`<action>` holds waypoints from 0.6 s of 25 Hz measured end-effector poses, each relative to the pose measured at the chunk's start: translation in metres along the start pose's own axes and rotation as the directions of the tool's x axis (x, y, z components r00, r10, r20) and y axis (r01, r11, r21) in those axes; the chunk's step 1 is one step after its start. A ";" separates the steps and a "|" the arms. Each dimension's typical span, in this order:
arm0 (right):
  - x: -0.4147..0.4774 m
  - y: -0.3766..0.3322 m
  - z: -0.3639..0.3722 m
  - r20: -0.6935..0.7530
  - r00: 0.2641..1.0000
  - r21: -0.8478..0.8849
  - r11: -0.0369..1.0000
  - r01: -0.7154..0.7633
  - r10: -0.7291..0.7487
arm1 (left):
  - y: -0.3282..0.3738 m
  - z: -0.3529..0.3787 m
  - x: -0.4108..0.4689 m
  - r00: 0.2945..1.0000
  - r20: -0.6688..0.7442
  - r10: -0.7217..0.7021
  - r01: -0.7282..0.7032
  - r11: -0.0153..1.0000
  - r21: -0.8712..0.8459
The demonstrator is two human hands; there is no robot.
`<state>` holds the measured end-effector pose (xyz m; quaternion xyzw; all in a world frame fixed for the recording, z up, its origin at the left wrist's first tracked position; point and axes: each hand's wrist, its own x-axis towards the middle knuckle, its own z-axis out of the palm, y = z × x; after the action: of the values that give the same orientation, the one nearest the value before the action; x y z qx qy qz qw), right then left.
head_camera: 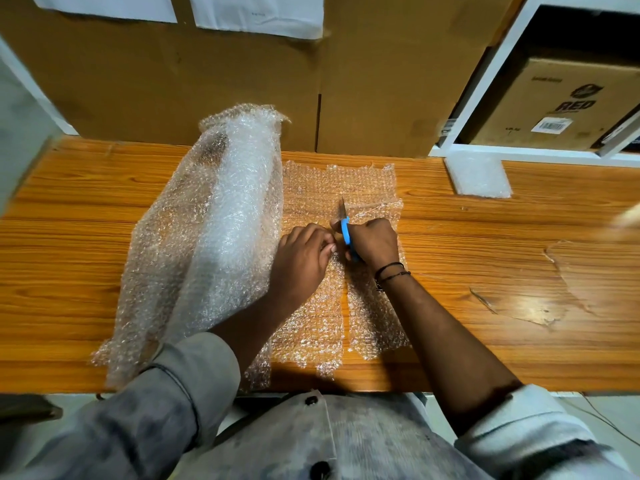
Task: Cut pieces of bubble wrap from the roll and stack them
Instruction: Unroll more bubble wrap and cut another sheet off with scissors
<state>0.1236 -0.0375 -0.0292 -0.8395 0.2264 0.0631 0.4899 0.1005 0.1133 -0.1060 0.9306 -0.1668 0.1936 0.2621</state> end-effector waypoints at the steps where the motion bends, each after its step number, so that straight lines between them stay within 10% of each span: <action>1: 0.002 -0.001 0.000 0.000 1.000 0.004 1.000 0.002 -0.002 | 0.000 0.000 0.000 1.000 -0.002 0.004 -0.004 1.000 -0.006; 15: 0.041 -0.015 0.003 0.002 0.999 -0.063 0.997 0.040 -0.040 | -0.002 0.001 0.000 1.000 0.009 0.005 -0.004 0.999 -0.048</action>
<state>0.1666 -0.0414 -0.0328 -0.8589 0.2074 0.0606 0.4644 0.1015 0.1139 -0.1076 0.9245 -0.1745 0.1860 0.2831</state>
